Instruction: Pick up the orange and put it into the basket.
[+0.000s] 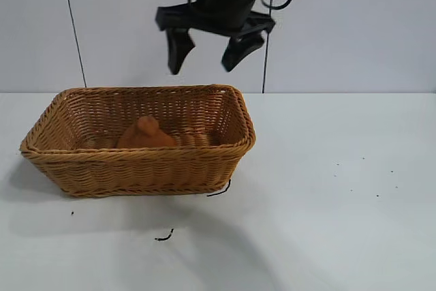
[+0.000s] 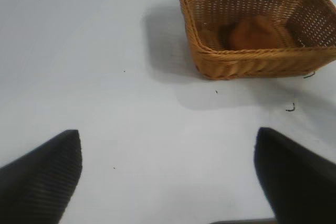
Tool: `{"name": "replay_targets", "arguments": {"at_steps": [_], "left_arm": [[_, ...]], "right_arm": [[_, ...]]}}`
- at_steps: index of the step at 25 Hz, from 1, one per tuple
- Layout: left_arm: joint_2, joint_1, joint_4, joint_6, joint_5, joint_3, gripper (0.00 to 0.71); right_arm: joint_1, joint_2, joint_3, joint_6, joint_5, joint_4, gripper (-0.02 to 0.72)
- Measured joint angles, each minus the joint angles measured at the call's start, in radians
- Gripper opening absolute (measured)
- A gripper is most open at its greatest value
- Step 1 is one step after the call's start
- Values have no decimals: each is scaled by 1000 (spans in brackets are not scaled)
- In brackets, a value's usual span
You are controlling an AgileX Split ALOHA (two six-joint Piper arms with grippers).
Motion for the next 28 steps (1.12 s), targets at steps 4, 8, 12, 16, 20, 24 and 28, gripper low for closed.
{"name": "replay_targets", "arguments": {"at_steps": [4, 8, 12, 16, 20, 24, 28], "left_arm": [[0, 0, 0, 0, 0, 0, 639], [0, 0, 0, 0, 0, 0, 639], [0, 0, 0, 0, 0, 0, 639], [0, 0, 0, 0, 0, 0, 639], [0, 0, 0, 0, 0, 0, 639], [0, 0, 0, 0, 0, 0, 639], [0, 0, 0, 0, 0, 0, 639]], "right_arm": [[-117, 0, -6, 6, 50, -45, 635], [-239, 0, -6, 9, 78, -56, 635], [-340, 0, -6, 20, 126, -58, 635], [-392, 0, -6, 21, 201, -59, 635], [-402, -4, 13, 21, 211, -60, 635], [-400, -55, 111, 21, 210, -60, 635], [-400, -179, 305, 17, 210, -41, 635]]}}
